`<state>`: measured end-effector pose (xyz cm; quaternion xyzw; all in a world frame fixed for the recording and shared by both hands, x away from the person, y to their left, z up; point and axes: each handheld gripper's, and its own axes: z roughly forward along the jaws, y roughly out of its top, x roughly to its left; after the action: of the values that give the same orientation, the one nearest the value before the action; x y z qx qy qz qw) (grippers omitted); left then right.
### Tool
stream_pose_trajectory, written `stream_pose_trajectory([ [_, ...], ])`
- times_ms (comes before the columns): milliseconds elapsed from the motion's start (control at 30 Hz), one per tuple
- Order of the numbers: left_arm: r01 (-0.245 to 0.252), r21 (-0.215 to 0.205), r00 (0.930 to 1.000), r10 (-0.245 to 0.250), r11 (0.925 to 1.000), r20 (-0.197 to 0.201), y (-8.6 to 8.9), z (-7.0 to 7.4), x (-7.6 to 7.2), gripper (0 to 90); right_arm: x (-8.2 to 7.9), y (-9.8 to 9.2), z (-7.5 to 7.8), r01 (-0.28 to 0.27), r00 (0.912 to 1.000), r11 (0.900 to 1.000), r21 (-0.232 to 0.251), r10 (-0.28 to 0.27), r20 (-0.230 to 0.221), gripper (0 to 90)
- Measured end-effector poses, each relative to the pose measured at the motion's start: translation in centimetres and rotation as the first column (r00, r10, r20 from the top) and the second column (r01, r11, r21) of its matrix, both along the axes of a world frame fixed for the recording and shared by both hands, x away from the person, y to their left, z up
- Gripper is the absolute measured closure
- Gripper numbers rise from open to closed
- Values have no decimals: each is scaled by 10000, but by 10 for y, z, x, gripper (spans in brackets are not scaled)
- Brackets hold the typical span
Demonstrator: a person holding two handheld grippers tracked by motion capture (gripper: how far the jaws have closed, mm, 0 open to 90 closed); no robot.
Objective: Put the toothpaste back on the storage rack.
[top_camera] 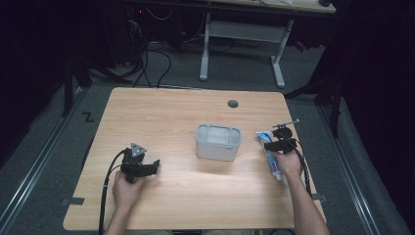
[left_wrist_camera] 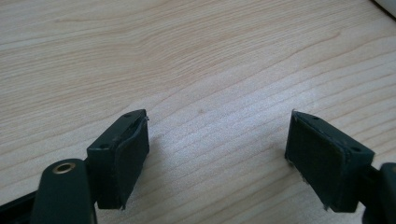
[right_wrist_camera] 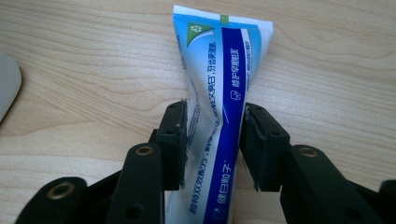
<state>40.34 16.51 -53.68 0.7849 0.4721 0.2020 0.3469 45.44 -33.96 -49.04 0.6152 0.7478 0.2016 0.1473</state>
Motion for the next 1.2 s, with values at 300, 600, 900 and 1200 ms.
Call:
stream_pose_trajectory([
  [300,2,0,10000,-2,10000,1,0,0,0,218,9,11,2,-235,9984,9982,-553,206,-526,640],
  [600,2,-11,10000,-2,10000,6,0,0,0,218,10,14,5,-384,9980,9974,-617,352,-532,702],
  [900,15,-10,10000,-15,10000,15,0,0,0,217,5,11,12,-337,9991,9985,-422,325,-288,733],
  [1200,30,-7,10000,-30,10000,14,0,0,0,216,-5,7,27,-463,9988,9987,-218,467,164,738],
])
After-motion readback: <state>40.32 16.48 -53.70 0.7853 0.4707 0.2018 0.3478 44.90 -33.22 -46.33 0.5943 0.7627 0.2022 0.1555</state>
